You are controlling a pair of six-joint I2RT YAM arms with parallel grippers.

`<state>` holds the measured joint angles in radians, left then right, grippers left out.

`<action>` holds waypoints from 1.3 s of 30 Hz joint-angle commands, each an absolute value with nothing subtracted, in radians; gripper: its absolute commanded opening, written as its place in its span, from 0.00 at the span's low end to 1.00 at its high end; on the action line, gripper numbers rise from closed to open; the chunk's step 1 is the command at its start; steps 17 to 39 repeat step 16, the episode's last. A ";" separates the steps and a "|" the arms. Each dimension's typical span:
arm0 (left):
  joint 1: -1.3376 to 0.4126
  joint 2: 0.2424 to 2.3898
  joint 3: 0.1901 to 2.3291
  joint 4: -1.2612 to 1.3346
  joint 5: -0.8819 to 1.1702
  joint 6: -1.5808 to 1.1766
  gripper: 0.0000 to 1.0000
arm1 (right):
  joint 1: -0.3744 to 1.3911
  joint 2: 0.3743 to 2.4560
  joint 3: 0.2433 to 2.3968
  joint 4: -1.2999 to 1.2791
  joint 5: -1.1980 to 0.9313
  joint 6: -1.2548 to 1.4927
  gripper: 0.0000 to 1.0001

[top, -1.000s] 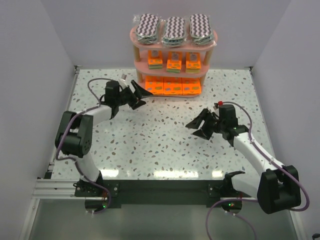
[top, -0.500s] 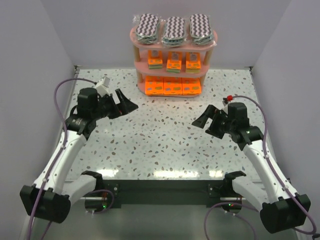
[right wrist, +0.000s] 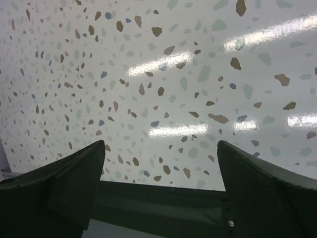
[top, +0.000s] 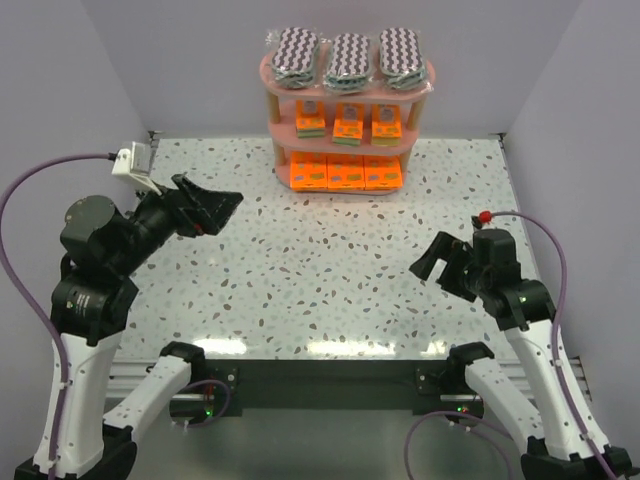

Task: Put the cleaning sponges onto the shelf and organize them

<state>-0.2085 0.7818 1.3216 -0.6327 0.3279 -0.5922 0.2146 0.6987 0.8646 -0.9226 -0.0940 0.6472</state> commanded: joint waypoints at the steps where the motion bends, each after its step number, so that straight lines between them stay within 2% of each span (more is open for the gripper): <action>1: -0.219 0.779 1.403 -0.678 0.342 -0.565 0.97 | 0.212 0.654 0.887 -1.012 -0.012 0.650 0.99; 8: -0.235 0.764 1.485 -0.686 0.364 -0.552 0.97 | 0.210 0.630 0.882 -1.063 0.028 0.660 0.99; 12: -0.236 0.756 1.488 -0.677 0.382 -0.542 0.93 | 0.210 0.644 0.885 -1.060 0.046 0.658 0.99; 16: -0.252 0.762 1.463 -0.643 0.419 -0.555 0.97 | 0.210 0.663 0.899 -1.058 0.106 0.669 0.98; 39: -0.252 0.762 1.463 -0.643 0.419 -0.555 0.97 | 0.210 0.663 0.899 -1.058 0.106 0.669 0.98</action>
